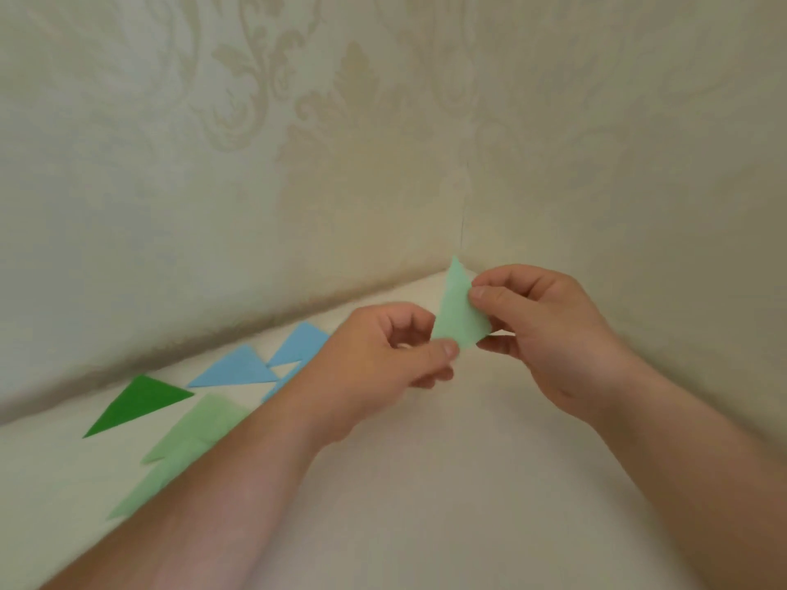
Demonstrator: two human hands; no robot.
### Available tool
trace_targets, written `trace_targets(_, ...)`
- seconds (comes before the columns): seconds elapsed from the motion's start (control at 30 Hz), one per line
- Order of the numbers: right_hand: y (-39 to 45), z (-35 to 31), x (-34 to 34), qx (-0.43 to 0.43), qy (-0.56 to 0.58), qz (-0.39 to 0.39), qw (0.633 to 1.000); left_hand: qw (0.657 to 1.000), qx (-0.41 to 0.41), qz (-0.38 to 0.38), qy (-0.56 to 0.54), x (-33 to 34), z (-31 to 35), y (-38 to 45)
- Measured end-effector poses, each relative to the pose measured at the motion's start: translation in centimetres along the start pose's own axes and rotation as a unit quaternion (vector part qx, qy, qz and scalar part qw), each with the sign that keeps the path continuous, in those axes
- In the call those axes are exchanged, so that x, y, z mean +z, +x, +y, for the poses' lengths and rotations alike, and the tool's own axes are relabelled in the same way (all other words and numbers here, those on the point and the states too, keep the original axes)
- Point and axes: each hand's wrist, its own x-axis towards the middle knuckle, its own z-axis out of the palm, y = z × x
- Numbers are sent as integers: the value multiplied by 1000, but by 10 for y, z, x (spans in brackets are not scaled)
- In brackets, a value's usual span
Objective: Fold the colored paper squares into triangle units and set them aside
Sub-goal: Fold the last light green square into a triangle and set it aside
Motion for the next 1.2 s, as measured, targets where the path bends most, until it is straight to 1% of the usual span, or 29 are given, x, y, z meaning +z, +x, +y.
trace_targets(0.03, 0, 2, 1, -14, -22, -1, 1000, 999, 2, -19, 37, 0, -1, -2)
trace_targets(0.07, 0, 3, 1, -29, -51, -3, 998, 999, 8, -13, 49, 1, -1, -2)
trace_targets(0.13, -2, 3, 0, -51, -110, -13, 993, 998, 26, 42, 27, 2, 2, -1)
trace_targets(0.2, -4, 3, -2, -50, -165, -41, 984, 994, 51, 86, 34, 0, 4, 0)
trace_targets(0.3, -6, 5, -4, -35, -211, -57, 975, 990, 64, 92, 82, -3, 2, 0)
trace_targets(0.47, -4, 6, -3, -55, -214, -69, 973, 993, 59, 57, 86, -1, 1, 0)
trace_targets(0.57, -5, 6, -1, -53, -215, -69, 973, 992, 60, 59, 92, 0, 2, -1)
trace_targets(0.67, -6, 7, 1, -52, -213, -57, 974, 990, 56, 58, 117, 1, 4, -2)
trace_targets(0.77, -7, 5, 2, -50, -202, -55, 977, 988, 57, 39, 136, -1, 6, -3)
trace_targets(0.87, -9, 3, 3, -48, -208, -49, 976, 980, 69, 22, 187, -5, 3, -2)
trace_targets(1.03, -11, 4, 9, -50, -222, -48, 973, 965, 113, 56, 231, -3, 1, -3)
trace_targets(1.1, -10, 3, 9, -49, -220, -50, 973, 968, 107, 65, 217, -2, 2, -4)
trace_targets(1.2, -10, 1, 7, -40, -203, -43, 977, 980, 86, 71, 166, -5, 5, -3)
